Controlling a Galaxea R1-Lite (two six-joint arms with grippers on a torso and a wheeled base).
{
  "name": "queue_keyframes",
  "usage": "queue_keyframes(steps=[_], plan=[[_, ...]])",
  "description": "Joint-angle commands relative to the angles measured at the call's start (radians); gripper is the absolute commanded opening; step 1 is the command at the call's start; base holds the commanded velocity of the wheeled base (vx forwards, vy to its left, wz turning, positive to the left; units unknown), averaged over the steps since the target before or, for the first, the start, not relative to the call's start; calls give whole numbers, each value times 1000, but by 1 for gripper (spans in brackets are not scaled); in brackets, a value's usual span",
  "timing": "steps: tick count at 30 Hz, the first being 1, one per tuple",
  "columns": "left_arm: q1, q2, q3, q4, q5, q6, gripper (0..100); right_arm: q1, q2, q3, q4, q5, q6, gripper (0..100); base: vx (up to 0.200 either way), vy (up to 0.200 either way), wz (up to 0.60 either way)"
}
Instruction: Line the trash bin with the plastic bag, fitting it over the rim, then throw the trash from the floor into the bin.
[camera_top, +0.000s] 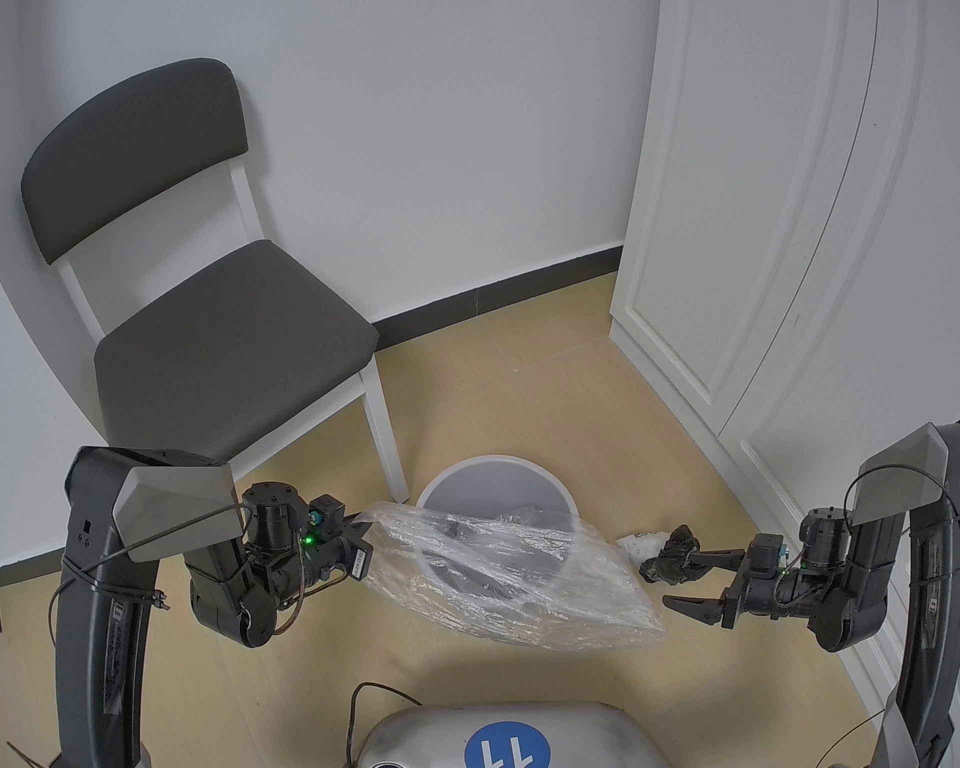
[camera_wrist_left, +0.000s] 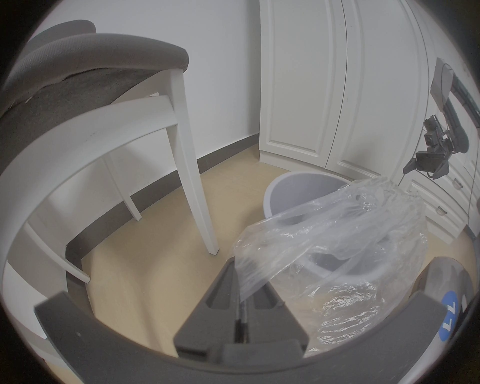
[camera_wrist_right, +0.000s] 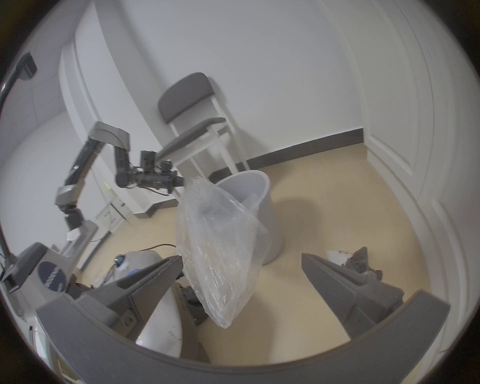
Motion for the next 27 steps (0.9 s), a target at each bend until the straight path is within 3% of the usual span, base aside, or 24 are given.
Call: queue_keyframes(steps=[1, 2, 3, 4, 5, 8, 12, 15, 16, 18, 27], plan=[[-7, -18, 16, -2, 2, 5, 0, 153, -107, 35, -18, -257, 1, 100, 0, 0, 0], [-7, -18, 16, 1, 2, 16, 0, 196, -129, 47, -18, -337, 3, 100, 0, 0, 0], [-5, -16, 19, 1, 2, 31, 100, 242, -147, 61, -18, -413, 6, 100, 0, 0, 0], [-5, -16, 19, 1, 4, 33, 100, 248, -150, 62, -18, -424, 8, 100, 0, 0, 0], [-5, -12, 19, 0, 14, 51, 100, 328, -190, 79, -18, -551, 34, 100, 0, 0, 0], [-5, -12, 19, 0, 19, 51, 100, 426, -253, 61, -18, -694, 84, 100, 0, 0, 0], [-1, -13, 19, -3, 19, 48, 100, 512, -302, -36, 11, -734, 77, 100, 0, 0, 0], [-1, -15, 27, -11, 19, 47, 100, 571, -354, -123, 215, -748, 41, 100, 0, 0, 0], [-1, -15, 28, -13, 19, 47, 100, 572, -356, -126, 225, -749, 41, 100, 0, 0, 0], [1, -16, 38, -37, 19, 50, 100, 612, -361, -172, 327, -797, 41, 100, 0, 0, 0], [-7, -18, 50, -42, 20, 57, 100, 646, -308, -178, 343, -821, 43, 100, 0, 0, 0]])
